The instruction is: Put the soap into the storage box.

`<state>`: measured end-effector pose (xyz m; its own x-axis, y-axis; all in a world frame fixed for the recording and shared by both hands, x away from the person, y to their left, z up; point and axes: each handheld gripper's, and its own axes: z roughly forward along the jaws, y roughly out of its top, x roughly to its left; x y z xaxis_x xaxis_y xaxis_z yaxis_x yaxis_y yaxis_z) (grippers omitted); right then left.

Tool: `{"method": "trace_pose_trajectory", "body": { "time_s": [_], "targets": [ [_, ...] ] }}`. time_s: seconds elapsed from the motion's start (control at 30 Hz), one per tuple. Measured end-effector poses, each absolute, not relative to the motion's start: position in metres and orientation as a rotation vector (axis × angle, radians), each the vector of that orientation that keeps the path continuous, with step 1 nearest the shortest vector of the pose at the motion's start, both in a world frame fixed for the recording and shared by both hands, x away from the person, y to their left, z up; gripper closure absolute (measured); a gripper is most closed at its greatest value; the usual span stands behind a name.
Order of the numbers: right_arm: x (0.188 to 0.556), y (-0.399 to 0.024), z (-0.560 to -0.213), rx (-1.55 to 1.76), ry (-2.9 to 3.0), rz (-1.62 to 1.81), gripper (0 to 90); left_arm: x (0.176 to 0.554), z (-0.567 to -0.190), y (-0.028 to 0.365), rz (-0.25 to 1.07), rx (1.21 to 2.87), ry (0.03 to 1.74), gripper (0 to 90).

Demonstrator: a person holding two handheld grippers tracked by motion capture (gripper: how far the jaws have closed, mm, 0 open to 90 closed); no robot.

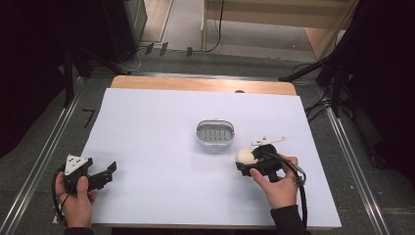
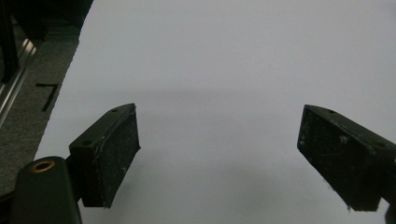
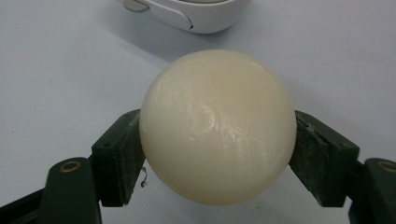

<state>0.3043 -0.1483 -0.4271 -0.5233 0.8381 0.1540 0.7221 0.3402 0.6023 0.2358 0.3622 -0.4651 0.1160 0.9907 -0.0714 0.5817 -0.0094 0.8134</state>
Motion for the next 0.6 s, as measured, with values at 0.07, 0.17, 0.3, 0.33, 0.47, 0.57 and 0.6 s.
{"method": "trace_pose_trajectory", "body": {
  "time_s": [0.07, 0.17, 0.3, 0.33, 0.47, 0.57, 0.6],
  "targets": [
    [0.305, -0.148, -0.427, 1.428, 2.415, 0.938, 25.7, 0.236, -0.465, 0.362, 0.724, 1.678, 1.549, 13.8],
    [0.307, -0.145, -0.426, 1.418, 2.419, 0.939, 25.7, 0.236, -0.465, 0.362, 0.723, 1.679, 1.55, 13.9],
    [0.31, -0.141, -0.424, 1.411, 2.428, 0.948, 25.7, 0.236, -0.465, 0.362, 0.721, 1.678, 1.549, 13.9],
    [0.31, -0.14, -0.424, 1.407, 2.429, 0.945, 25.7, 0.236, -0.465, 0.362, 0.721, 1.678, 1.549, 13.8],
    [0.313, -0.137, -0.42, 1.397, 2.431, 0.948, 25.7, 0.236, -0.465, 0.362, 0.72, 1.677, 1.549, 13.9],
    [0.314, -0.136, -0.418, 1.395, 2.431, 0.95, 25.7, 0.236, -0.465, 0.362, 0.72, 1.677, 1.55, 13.8],
    [0.316, -0.134, -0.416, 1.397, 2.429, 0.955, 25.7, 0.236, -0.465, 0.363, 0.719, 1.677, 1.55, 13.9]
  ]
}}
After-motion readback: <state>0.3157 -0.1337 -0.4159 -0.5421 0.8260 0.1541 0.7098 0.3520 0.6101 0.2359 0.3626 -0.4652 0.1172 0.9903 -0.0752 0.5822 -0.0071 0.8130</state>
